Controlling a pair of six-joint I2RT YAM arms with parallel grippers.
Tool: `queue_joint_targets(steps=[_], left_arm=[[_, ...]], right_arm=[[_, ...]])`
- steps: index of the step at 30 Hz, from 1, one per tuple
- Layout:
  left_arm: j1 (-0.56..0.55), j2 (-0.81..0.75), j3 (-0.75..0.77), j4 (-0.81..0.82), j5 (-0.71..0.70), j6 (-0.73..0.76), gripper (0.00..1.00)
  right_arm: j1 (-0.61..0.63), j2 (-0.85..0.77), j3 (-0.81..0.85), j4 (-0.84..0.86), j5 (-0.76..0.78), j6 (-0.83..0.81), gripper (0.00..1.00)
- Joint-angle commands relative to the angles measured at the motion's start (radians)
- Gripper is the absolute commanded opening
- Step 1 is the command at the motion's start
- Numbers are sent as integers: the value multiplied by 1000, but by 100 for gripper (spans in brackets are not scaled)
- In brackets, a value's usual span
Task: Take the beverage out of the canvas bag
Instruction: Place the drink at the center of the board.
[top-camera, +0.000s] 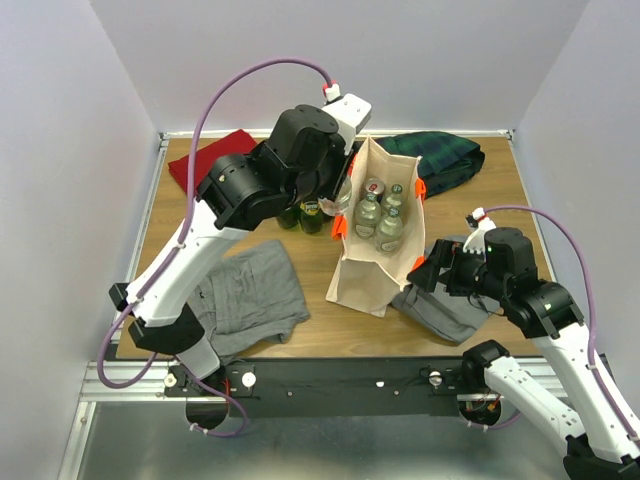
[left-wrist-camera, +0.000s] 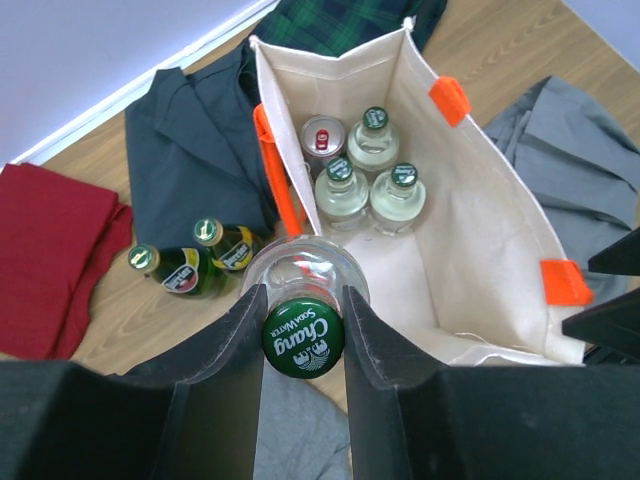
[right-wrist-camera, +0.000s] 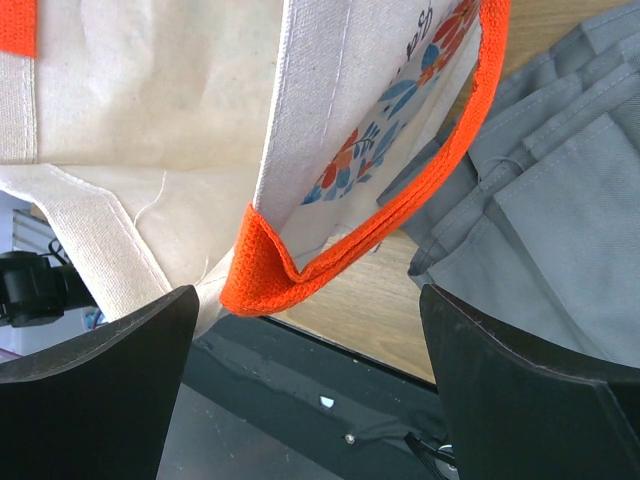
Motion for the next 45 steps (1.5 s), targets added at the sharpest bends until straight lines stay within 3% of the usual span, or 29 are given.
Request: queue_joint_targets(steps=[1,13,22,37,45], left_arm=[[3,-117,-80,212,-121,22,0],[41,-200,-277,279,-261,-22,0],[169,-283,-548,433,-113,-96,0],[172,-364,-873,696,-4,-133,0],[173,-333,-961,807,37,-138,0]], right_arm=[[3,4,-19,-19,31,-3,100],[4,14,-17,-19,25,-9,100],[3,14,-17,-19,23,-7,100],[4,31,-19,-21,28,-7,100],[3,42,-19,-22,31,-4,100]])
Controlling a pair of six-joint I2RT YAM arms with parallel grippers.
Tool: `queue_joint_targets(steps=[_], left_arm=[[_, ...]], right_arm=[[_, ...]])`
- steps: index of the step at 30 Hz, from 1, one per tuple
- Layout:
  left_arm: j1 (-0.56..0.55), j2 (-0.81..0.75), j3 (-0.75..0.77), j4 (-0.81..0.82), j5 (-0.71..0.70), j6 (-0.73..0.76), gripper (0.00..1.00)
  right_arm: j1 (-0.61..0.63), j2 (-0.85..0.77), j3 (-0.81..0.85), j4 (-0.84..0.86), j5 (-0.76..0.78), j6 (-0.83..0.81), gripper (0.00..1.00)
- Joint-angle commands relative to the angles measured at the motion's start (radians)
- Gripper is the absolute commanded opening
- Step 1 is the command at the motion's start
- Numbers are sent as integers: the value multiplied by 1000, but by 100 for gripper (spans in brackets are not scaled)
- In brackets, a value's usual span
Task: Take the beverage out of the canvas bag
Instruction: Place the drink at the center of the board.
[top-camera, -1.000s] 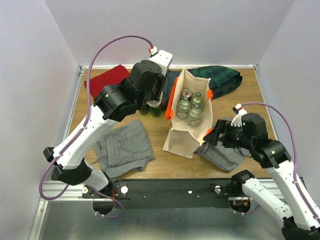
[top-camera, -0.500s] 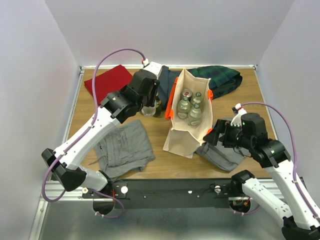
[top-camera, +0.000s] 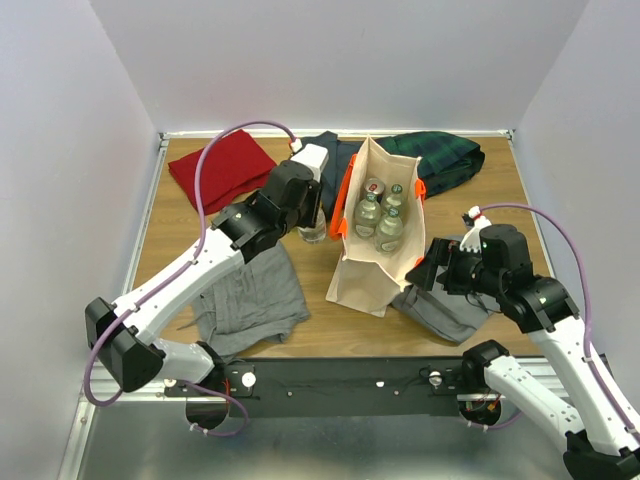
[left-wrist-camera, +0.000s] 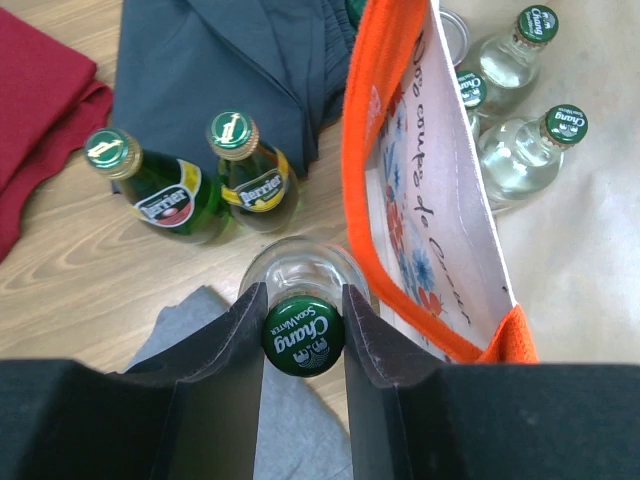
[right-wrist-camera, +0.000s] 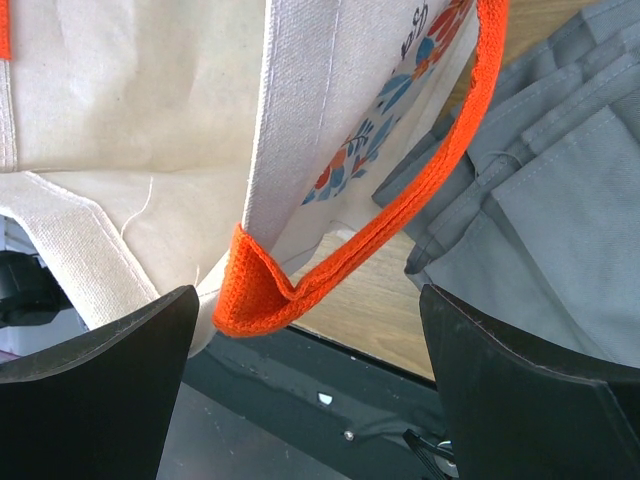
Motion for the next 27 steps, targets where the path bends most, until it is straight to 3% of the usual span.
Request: queue_joint_targets(steps=[1,27], left_arm=[[-1,-19,-16,240,30,-12,0],[-2,198,-94,478,111,50,0]], right_arm=[[4,8,-19,-22,31,-4,100],[4,11,-19,-24,40,0,100]])
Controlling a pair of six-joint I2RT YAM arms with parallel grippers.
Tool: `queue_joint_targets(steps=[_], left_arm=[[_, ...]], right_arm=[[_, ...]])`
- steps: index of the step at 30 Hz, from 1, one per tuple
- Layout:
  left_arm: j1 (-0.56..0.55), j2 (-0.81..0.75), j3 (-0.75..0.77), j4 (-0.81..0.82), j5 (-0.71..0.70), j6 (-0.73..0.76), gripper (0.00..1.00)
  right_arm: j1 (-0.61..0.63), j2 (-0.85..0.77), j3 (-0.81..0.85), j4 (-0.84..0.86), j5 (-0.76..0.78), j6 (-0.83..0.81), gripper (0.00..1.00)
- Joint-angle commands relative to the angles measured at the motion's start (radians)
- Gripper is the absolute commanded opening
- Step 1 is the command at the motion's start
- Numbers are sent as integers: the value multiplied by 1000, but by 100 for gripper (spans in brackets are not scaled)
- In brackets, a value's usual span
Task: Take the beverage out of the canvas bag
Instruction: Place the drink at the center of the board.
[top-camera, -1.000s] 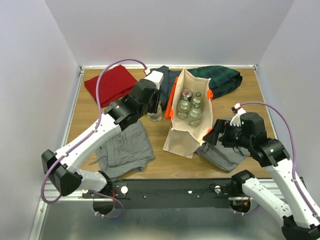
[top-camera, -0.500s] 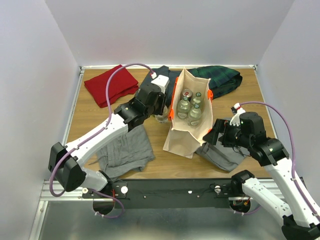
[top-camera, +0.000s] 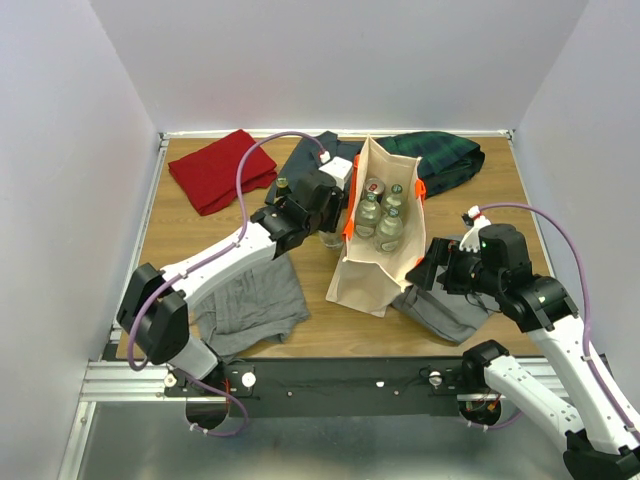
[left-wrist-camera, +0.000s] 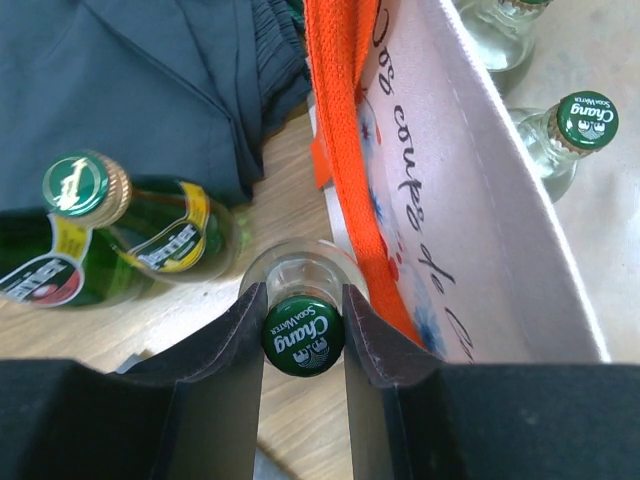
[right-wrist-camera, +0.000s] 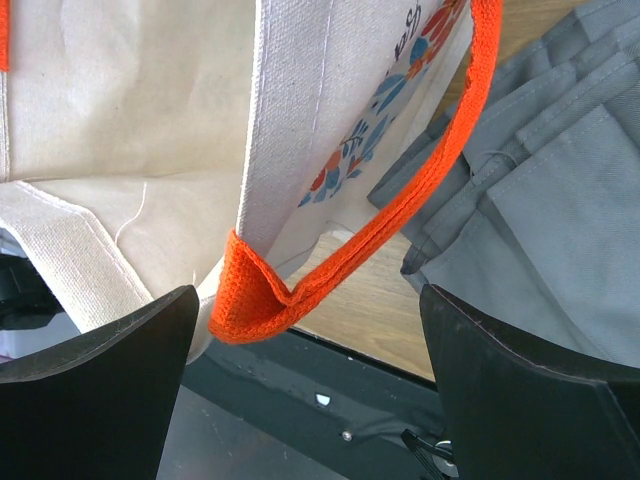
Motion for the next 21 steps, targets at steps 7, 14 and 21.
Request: queue_joint_targets(steps=[7,14,21], left_arm=[[-2,76,51,194,13,27,0],[-2,121,88,176,-39,71,0],[-2,151,120,173,-68,93,0]], right_arm=[[4,1,-19,-24,35,1,100],[3,3,-17,-22,37,3,100],[4,3,-20,-22,35,3,100]])
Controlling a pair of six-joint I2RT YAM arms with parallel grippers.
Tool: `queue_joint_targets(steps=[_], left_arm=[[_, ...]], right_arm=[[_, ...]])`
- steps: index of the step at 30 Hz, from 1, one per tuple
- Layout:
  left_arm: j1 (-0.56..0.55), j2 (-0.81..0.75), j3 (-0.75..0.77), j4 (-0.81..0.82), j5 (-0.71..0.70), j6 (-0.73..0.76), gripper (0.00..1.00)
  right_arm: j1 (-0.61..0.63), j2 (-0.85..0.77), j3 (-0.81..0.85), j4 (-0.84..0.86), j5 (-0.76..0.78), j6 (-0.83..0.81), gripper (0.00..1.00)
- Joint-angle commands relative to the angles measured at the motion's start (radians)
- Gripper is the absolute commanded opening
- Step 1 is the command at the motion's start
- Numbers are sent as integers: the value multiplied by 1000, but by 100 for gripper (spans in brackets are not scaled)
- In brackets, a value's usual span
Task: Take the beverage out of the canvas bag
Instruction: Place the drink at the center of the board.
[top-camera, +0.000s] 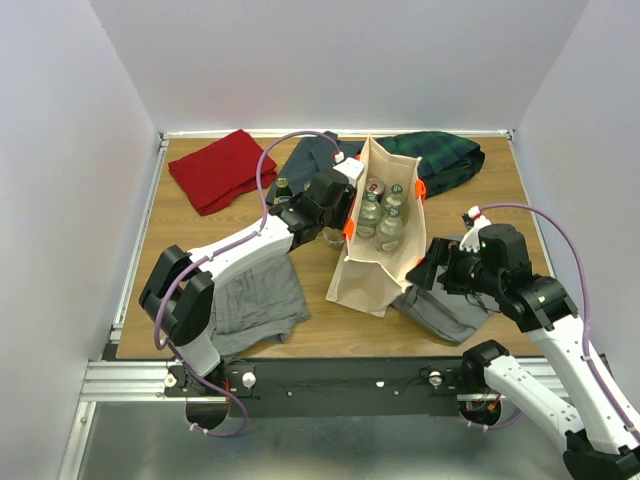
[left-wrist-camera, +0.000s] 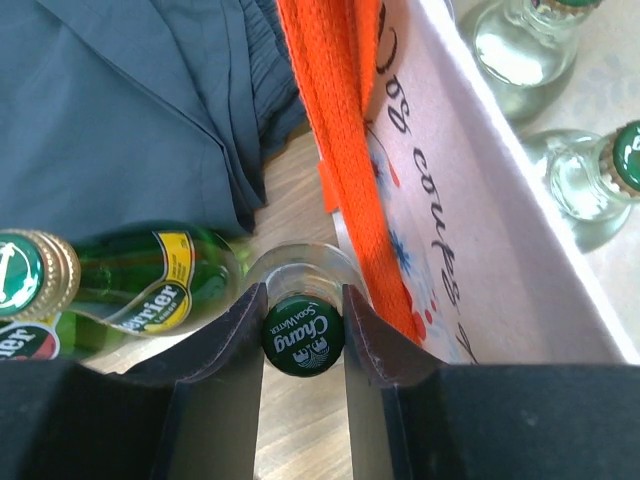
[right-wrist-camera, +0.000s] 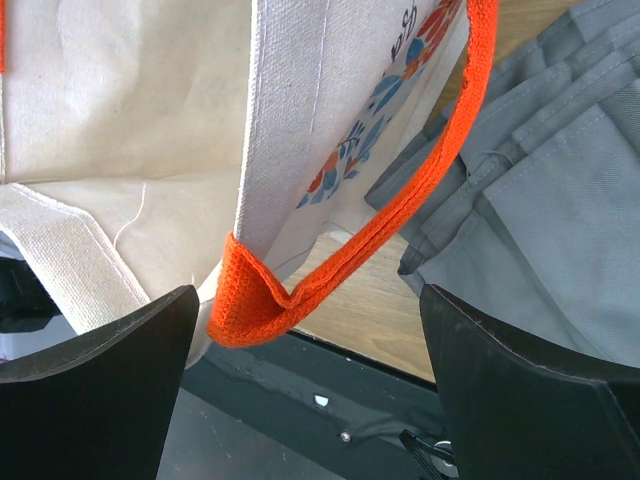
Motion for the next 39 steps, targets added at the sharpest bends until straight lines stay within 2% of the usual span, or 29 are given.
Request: queue_joint_targets(steps=[1,12,14,18,21,24,25,28,29,31,32,39], left_arm=[[-2,6,73,100,-58,35,0],[-1,24,96,56,-96,5,0],[-1,27,100,42,-93,-2,4],[-1,17,93,37,-110,-28,19],[-1,12,88,36,-99,-31,22],[-1,14,94,26,-99,-39,39],[-1,11,96,23,-99,-42,41],[-1,1,89,23,-105,-54,43],[-1,-2,88,26,-108,-59,48],[-1,-6,86,25,-119,-64,50],[-1,-5,85,25,-119,-64,55],[-1,-14,94,-6,-136,-64,59]], right_arm=[[4,1,-18,-22,30,3,100],[3,-4,-19,-22,32,4,100],[4,-4,-18,-22,29,4,100],[3,-7,-19,-23,30,4,100],[4,-10,-19,-23,30,6,100],[4,-14,-19,-22,32,7,100],[3,-15,-19,-25,32,7,100],[3,-15,-21,-23,32,7,100],[4,-15,-19,-22,30,7,100],[4,-16,-19,-23,32,7,100],[4,-18,-21,-23,32,7,100],[4,-16,-19,-23,30,7,100]])
